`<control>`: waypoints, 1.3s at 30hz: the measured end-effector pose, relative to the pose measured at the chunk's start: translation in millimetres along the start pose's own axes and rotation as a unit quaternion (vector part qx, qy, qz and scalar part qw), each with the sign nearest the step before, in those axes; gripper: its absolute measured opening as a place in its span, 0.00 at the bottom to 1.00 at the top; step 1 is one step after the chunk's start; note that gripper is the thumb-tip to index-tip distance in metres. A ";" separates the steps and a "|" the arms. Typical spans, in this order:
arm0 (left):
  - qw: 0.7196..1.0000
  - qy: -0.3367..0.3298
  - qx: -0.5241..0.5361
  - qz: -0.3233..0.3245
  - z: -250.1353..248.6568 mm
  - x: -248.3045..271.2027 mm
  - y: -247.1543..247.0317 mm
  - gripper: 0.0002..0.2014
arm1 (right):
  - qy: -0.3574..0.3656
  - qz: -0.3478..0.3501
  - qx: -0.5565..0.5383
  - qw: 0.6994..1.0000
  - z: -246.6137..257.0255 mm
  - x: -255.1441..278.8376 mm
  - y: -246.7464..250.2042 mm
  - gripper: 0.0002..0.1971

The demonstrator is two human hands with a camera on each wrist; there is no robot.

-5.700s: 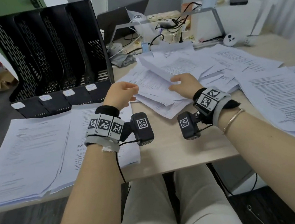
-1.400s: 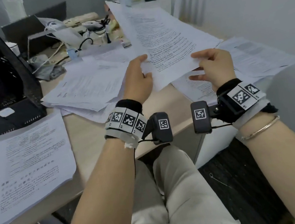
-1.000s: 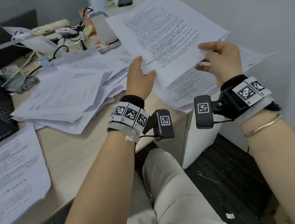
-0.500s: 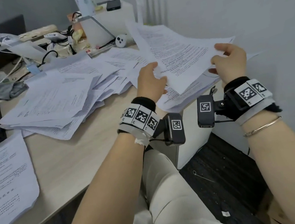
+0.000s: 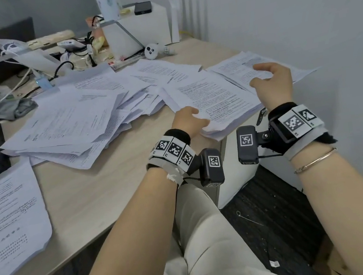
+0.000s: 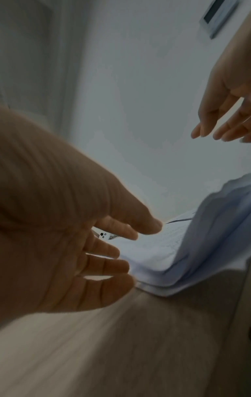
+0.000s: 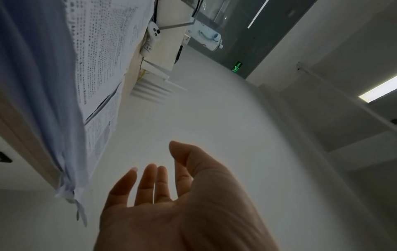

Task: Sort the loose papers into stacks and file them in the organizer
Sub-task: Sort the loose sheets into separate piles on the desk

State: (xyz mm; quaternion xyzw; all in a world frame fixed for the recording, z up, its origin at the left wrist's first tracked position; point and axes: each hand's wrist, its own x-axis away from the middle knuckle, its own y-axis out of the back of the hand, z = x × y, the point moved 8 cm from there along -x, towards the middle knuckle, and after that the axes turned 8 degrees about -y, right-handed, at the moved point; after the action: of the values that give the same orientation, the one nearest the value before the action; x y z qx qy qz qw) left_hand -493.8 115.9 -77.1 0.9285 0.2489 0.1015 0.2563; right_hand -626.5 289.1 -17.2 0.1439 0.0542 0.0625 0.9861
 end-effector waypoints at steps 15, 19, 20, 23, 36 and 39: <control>0.992 -0.033 0.031 -0.115 29.0 41.6 127.0 0.14 | 0.052 0.172 0.010 0.984 53.7 67.2 -120.0 0.13; 0.985 -0.021 0.056 -0.164 49.5 57.8 167.1 0.13 | 0.071 0.241 0.035 0.967 63.6 92.9 -166.1 0.13; 0.982 -0.016 0.058 -0.177 54.9 62.2 176.8 0.13 | 0.073 0.261 0.043 0.962 65.6 99.8 -178.4 0.13; 0.978 0.005 0.047 -0.203 71.9 71.7 202.7 0.14 | 0.071 0.314 0.075 0.944 69.6 117.8 -213.0 0.15; 0.962 0.095 0.083 -0.240 127.4 98.3 250.6 0.20 | 0.019 0.431 0.143 0.891 73.1 157.2 -316.4 0.15; 0.964 0.099 0.081 -0.232 131.0 96.3 248.9 0.19 | 0.002 0.413 0.138 0.900 68.8 155.0 -319.5 0.15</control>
State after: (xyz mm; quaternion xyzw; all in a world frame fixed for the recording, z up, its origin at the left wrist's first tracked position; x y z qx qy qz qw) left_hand -267.9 -75.7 -51.3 0.8480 0.4894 0.1100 0.1711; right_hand -430.7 -12.2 -58.3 0.2879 0.0002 0.4559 0.8422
